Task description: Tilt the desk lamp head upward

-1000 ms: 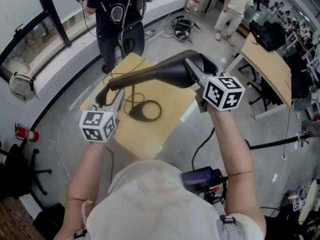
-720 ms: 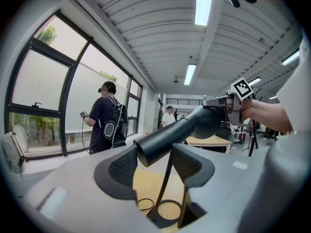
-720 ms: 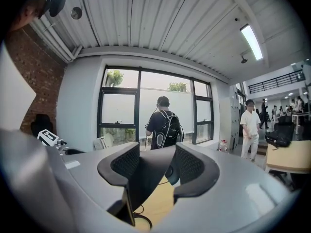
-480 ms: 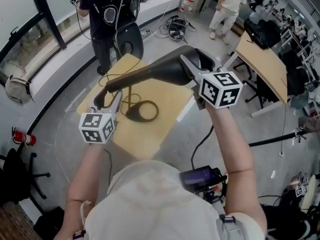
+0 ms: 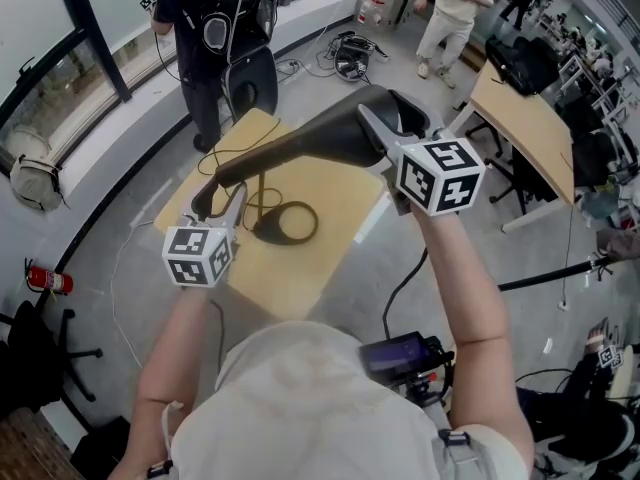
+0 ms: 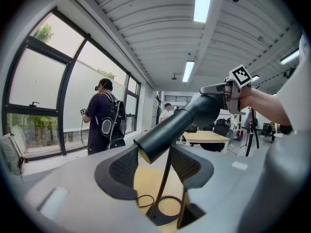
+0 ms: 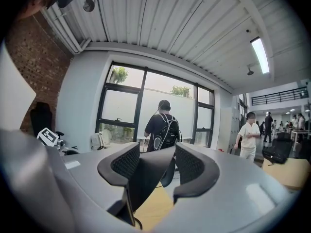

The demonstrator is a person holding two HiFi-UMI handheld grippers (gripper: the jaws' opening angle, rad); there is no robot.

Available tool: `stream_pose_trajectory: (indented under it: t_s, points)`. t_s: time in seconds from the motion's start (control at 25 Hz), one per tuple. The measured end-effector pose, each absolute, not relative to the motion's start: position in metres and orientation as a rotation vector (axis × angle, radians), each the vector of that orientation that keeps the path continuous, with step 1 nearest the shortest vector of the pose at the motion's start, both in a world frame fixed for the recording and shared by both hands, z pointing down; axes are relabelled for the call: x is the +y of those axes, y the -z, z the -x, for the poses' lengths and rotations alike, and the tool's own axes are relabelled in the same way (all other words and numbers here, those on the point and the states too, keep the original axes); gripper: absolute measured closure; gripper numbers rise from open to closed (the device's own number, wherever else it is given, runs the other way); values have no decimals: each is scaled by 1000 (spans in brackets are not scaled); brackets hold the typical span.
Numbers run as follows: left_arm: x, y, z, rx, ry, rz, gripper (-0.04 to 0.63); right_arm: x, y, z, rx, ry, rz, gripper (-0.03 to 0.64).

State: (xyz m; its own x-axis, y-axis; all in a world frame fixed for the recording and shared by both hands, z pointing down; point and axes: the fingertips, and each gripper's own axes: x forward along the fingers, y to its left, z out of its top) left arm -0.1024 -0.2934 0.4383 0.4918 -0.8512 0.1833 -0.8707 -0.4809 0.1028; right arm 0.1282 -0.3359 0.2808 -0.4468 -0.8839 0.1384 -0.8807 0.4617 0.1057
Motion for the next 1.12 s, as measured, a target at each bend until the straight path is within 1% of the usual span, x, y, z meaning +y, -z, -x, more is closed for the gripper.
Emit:
stream_pose_trajectory:
  t_s: [0.36, 1.12]
  points:
    - [-294, -447, 99, -1466, -204, -2562, 411, -333, -269, -119, -2521, 117, -1534, 382]
    - [-294, -461, 88, -1414, -295, -2567, 397, -326, -246, -100, -2503, 269, -1511, 377]
